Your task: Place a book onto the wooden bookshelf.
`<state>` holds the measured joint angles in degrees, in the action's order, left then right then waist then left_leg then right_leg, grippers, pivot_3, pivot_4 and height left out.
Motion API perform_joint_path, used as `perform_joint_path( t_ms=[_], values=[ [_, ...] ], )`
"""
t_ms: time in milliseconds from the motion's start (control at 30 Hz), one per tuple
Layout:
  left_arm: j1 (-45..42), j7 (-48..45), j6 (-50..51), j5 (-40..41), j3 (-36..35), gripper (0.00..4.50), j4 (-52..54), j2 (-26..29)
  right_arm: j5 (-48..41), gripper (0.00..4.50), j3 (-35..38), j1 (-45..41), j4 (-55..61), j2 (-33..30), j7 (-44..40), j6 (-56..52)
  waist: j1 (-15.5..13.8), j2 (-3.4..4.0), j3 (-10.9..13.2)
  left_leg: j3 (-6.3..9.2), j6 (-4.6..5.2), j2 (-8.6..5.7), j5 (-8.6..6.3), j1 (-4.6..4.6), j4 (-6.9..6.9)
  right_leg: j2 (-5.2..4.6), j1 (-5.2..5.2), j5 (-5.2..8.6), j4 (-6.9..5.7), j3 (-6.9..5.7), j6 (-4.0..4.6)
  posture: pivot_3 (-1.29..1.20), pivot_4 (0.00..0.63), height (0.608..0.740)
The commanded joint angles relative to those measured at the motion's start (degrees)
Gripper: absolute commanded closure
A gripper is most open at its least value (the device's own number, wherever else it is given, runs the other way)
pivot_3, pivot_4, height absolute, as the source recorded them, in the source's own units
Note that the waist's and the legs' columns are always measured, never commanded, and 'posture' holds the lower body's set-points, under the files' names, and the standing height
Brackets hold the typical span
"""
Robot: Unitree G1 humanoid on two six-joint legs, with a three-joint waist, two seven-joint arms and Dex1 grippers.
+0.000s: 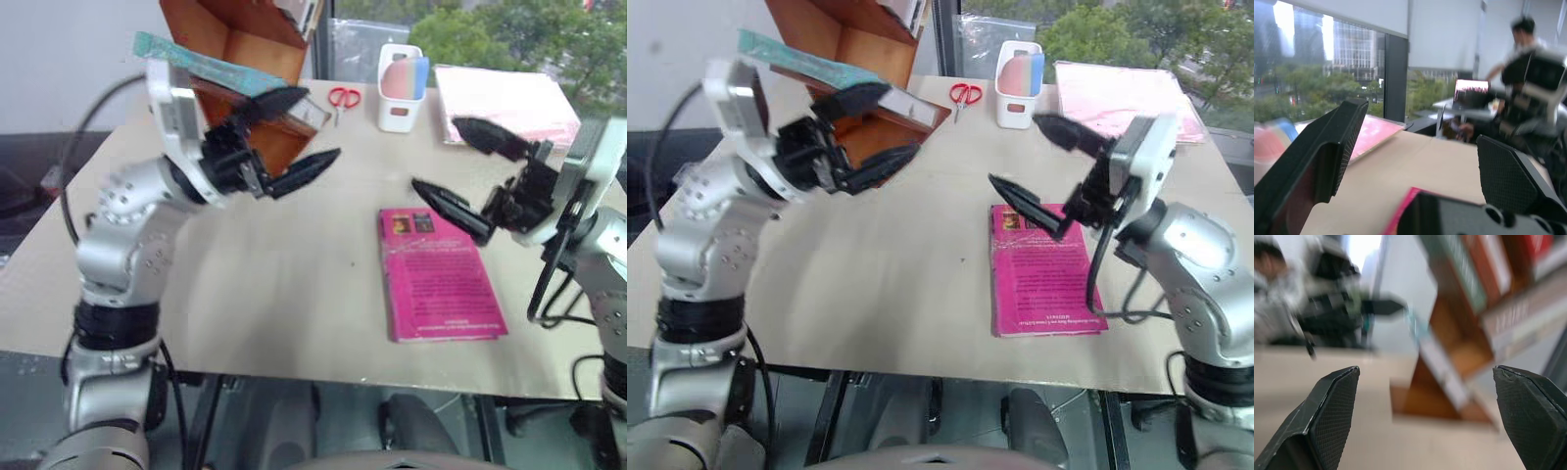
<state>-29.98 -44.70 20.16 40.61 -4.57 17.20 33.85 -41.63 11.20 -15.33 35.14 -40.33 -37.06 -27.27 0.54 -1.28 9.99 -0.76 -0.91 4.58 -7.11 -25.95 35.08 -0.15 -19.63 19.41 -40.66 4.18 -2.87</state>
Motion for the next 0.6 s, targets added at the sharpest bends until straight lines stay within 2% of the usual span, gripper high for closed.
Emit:
perform_joint_path(
  t_ms=[33, 167, 367, 467, 600],
  values=[
    [4.6, 4.0, 2.0, -1.2, -0.1, 0.24, 2.5, -1.7, 0.6, 0.0, 5.3, 5.9, 2.1, -3.8, -0.8, -2.1, 0.2, 0.01, 0.0, -0.01, 0.0, 0.0, 0.0, 0.01, 0.0, 0.01, -0.01, 0.0, 0.0, 0.03, 0.0, 0.0, 0.15, 0.74],
    [11.4, 6.2, 1.6, -6.4, 0.8, 0.24, 1.4, -2.0, 3.6, 0.0, 10.6, 15.1, 1.3, -6.7, -2.9, -1.0, 0.4, 0.04, 0.0, -0.02, -0.01, 0.05, 0.0, 0.04, -0.05, 0.1, -0.05, 0.0, -0.01, 0.07, 0.01, 0.0, 0.15, 0.74],
    [20.3, 3.1, -0.9, -12.0, 0.2, 0.24, 0.5, 0.9, 8.1, 0.0, 17.1, 25.8, -0.3, -8.7, -7.4, 1.0, 0.3, 0.04, 0.0, -0.11, -0.02, 0.03, -0.01, 0.09, -0.14, 0.05, -0.04, 0.01, 0.1, 0.16, 0.02, 0.0, 0.15, 0.74],
    [25.2, 0.0, -2.3, -12.3, -2.6, 0.24, 0.8, 3.7, 9.9, 0.0, 21.8, 32.4, -1.0, -9.8, -10.5, 0.7, 0.3, 0.05, 0.0, -0.14, -0.02, 0.04, -0.01, 0.11, -0.26, 0.02, -0.04, 0.03, 0.24, 0.17, 0.04, 0.0, 0.15, 0.74],
    [29.5, -2.6, -2.0, -10.7, -6.8, 0.24, 1.2, 6.4, 10.5, 0.0, 25.4, 36.5, -2.4, -10.1, -11.8, -0.8, 0.3, 0.04, 0.0, -0.23, -0.03, 0.07, -0.02, 0.11, -0.54, -0.08, -0.01, 0.04, 0.75, 0.17, 0.09, 0.0, 0.15, 0.74]
  ],
)
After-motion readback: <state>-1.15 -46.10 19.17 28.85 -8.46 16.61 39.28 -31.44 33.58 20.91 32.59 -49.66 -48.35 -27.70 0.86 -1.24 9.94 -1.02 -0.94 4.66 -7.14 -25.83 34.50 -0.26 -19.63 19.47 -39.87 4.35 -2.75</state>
